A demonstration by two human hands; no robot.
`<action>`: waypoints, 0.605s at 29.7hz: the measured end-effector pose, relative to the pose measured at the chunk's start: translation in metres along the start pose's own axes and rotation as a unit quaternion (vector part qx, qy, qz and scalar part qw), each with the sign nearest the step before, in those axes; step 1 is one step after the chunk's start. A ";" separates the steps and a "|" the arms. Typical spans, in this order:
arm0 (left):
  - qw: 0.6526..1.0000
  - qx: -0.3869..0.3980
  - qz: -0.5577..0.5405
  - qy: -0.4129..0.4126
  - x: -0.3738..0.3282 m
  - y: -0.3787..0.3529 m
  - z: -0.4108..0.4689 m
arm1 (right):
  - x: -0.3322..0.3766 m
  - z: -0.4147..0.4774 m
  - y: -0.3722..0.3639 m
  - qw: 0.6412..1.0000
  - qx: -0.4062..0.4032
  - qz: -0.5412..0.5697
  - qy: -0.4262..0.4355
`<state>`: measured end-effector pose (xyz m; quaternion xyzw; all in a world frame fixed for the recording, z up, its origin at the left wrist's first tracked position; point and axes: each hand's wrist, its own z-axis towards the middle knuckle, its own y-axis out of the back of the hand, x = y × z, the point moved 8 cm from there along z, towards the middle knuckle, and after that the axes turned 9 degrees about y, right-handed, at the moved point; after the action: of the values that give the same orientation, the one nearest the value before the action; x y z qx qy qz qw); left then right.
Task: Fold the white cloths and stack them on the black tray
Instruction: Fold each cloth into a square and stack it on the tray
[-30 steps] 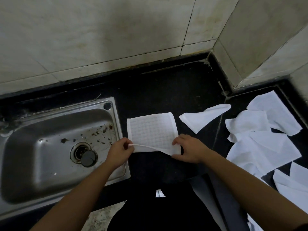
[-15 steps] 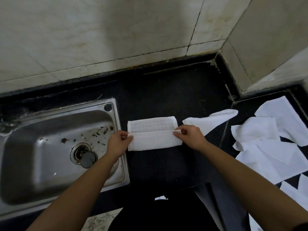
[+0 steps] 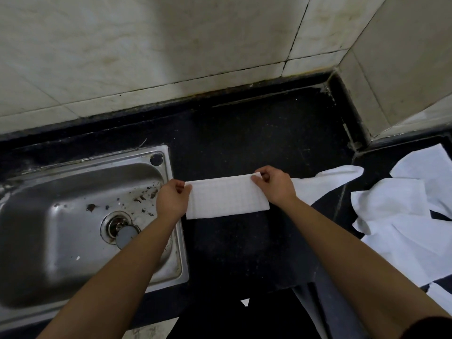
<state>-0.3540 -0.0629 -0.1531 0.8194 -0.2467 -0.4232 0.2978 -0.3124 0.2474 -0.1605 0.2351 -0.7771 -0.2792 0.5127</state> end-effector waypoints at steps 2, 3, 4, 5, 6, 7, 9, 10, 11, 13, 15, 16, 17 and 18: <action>1.000 -0.011 0.008 -0.018 0.001 0.001 0.001 | 0.002 0.000 -0.003 0.999 0.009 -0.032 0.010; 0.999 -0.018 0.011 -0.039 0.000 0.002 0.000 | 0.005 -0.001 -0.003 0.998 0.006 -0.056 0.022; 0.996 -0.030 0.027 -0.078 -0.002 0.004 -0.003 | 0.009 -0.004 -0.001 0.995 -0.006 -0.093 0.048; 0.988 -0.045 0.063 -0.137 -0.006 0.005 -0.008 | 0.015 -0.009 0.002 0.985 -0.026 -0.143 0.090; 0.969 -0.063 0.114 -0.208 -0.010 0.005 -0.016 | 0.022 -0.015 0.003 0.968 -0.042 -0.199 0.146; 0.942 -0.078 0.166 -0.281 -0.015 0.004 -0.025 | 0.030 -0.023 0.001 0.945 -0.051 -0.245 0.209; 0.880 -0.064 0.259 -0.393 -0.018 -0.009 -0.043 | 0.043 -0.040 -0.009 0.905 -0.037 -0.287 0.312; 0.851 -0.038 0.304 -0.426 -0.018 -0.018 -0.051 | 0.047 -0.045 -0.018 0.894 -0.005 -0.295 0.339; 0.825 -0.008 0.347 -0.446 -0.015 -0.028 -0.055 | 0.050 -0.049 -0.029 0.886 0.039 -0.306 0.347; 0.791 0.036 0.405 -0.458 -0.006 -0.044 -0.057 | 0.045 -0.052 -0.053 0.867 0.136 -0.348 0.331; 0.784 0.061 0.434 -0.440 0.004 -0.053 -0.050 | 0.033 -0.049 -0.067 0.856 0.175 -0.378 0.308; 0.784 0.068 0.443 -0.429 0.007 -0.055 -0.045 | 0.028 -0.047 -0.069 0.853 0.176 -0.387 0.303; 0.783 0.073 0.452 -0.420 0.010 -0.055 -0.041 | 0.024 -0.046 -0.070 0.849 0.175 -0.396 0.302; 0.782 0.078 0.461 -0.412 0.012 -0.055 -0.038 | 0.021 -0.045 -0.070 0.847 0.176 -0.401 0.300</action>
<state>-0.3075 -0.0212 -0.1806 0.3761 -0.7263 -0.5122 0.2619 -0.2727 0.1732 -0.1797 0.6849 -0.4592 -0.2351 0.5146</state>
